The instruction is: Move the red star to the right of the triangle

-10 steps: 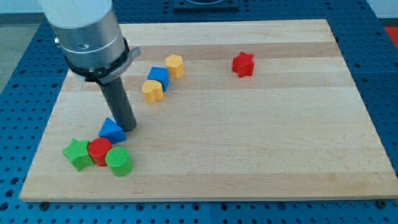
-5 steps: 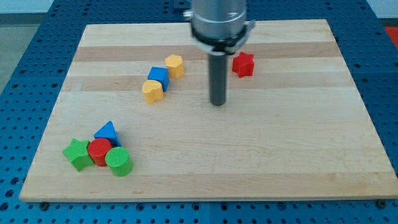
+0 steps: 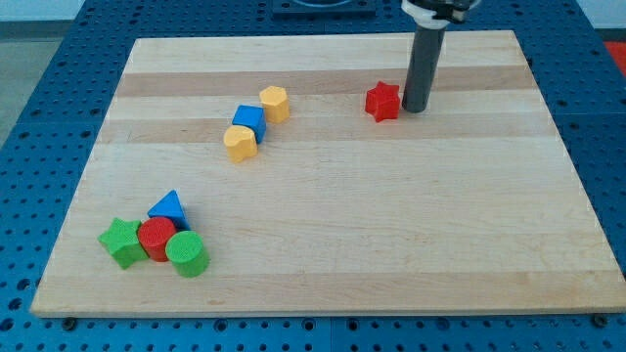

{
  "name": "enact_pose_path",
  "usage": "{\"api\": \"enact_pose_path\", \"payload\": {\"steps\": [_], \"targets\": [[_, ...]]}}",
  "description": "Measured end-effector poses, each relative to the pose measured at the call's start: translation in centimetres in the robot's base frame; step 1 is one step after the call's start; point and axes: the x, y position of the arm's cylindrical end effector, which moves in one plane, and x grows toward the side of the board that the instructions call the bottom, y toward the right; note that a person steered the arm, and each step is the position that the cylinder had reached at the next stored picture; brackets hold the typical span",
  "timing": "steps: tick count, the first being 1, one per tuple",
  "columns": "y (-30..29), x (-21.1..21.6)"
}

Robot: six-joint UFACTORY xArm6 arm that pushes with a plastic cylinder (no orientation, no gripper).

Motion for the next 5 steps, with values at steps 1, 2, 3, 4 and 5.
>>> {"api": "enact_pose_path", "payload": {"steps": [1, 2, 3, 4, 5], "targets": [[-2.3, -0.3], [-5.2, -0.3], [-7.7, -0.5], [-9.5, -0.5], [-10.6, -0.5]]}}
